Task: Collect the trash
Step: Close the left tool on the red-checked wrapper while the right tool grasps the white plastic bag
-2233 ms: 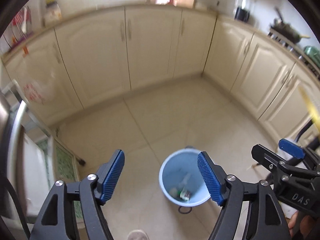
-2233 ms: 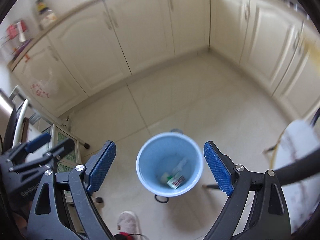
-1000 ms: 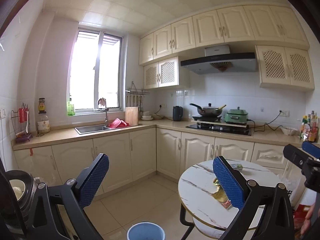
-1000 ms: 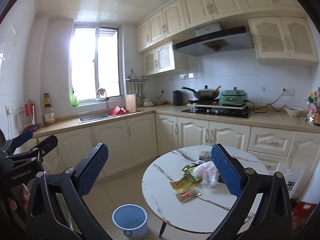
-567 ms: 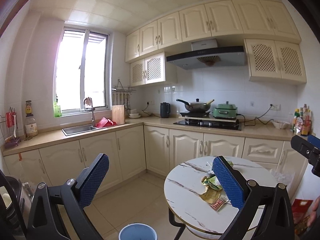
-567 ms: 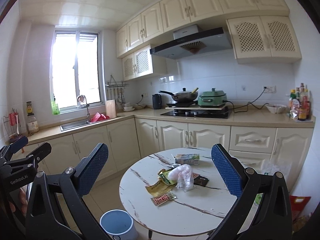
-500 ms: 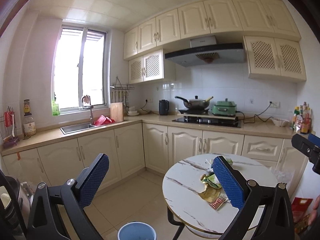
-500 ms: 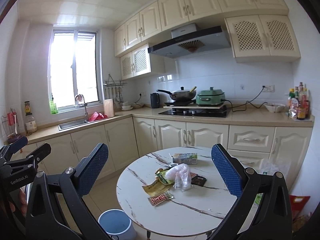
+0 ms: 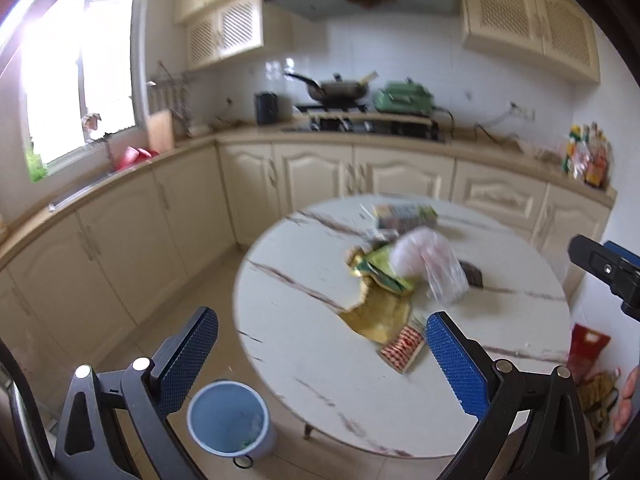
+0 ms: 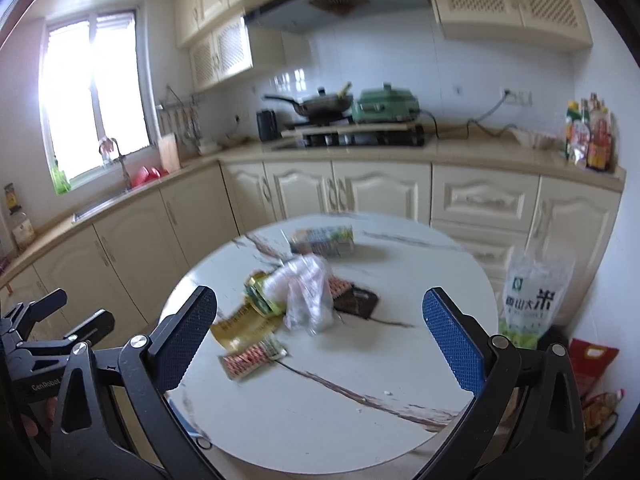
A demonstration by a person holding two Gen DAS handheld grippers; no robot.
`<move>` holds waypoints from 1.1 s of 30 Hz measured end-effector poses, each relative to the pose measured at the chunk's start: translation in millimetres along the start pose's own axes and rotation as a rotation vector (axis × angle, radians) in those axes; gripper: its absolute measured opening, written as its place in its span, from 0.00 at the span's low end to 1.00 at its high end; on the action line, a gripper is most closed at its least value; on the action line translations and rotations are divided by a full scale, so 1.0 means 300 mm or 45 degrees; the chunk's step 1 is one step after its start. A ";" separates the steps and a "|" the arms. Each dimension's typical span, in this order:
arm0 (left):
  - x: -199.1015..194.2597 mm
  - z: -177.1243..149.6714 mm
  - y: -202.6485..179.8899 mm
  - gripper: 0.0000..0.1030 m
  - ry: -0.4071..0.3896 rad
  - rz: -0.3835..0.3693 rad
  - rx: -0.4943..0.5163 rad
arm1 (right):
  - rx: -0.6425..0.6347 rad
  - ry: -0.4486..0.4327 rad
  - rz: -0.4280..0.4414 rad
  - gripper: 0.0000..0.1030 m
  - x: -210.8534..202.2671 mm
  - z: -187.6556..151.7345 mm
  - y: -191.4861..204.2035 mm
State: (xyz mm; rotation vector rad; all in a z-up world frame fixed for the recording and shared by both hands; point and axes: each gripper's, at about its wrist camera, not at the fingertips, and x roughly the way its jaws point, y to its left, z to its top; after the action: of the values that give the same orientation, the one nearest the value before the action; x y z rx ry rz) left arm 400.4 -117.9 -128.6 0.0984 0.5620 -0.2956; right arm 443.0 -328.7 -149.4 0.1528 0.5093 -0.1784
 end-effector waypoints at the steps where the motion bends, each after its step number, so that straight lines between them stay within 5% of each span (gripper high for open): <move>1: 0.049 0.003 -0.022 0.99 0.033 -0.041 0.025 | 0.007 0.034 -0.009 1.00 0.037 -0.011 -0.017; 7: 0.250 0.028 -0.112 0.95 0.182 -0.160 0.140 | 0.039 0.176 -0.034 1.00 0.204 -0.055 -0.109; 16: 0.432 -0.001 -0.154 0.71 0.347 -0.235 0.200 | 0.065 0.254 -0.030 1.00 0.319 -0.085 -0.167; 22: 0.449 -0.010 -0.140 0.64 0.350 -0.277 0.175 | 0.068 0.273 -0.025 1.00 0.352 -0.091 -0.174; 26: 0.438 -0.024 -0.135 0.39 0.331 -0.304 0.164 | 0.070 0.274 -0.021 1.00 0.359 -0.090 -0.170; 33: 0.413 -0.044 -0.143 0.25 0.314 -0.312 0.149 | 0.054 0.281 -0.011 1.00 0.367 -0.083 -0.147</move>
State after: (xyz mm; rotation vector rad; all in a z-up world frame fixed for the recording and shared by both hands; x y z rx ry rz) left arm 480.4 -187.3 -207.0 0.1812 0.8038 -0.5600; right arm 516.8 -381.5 -230.0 0.2130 0.7264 -0.1821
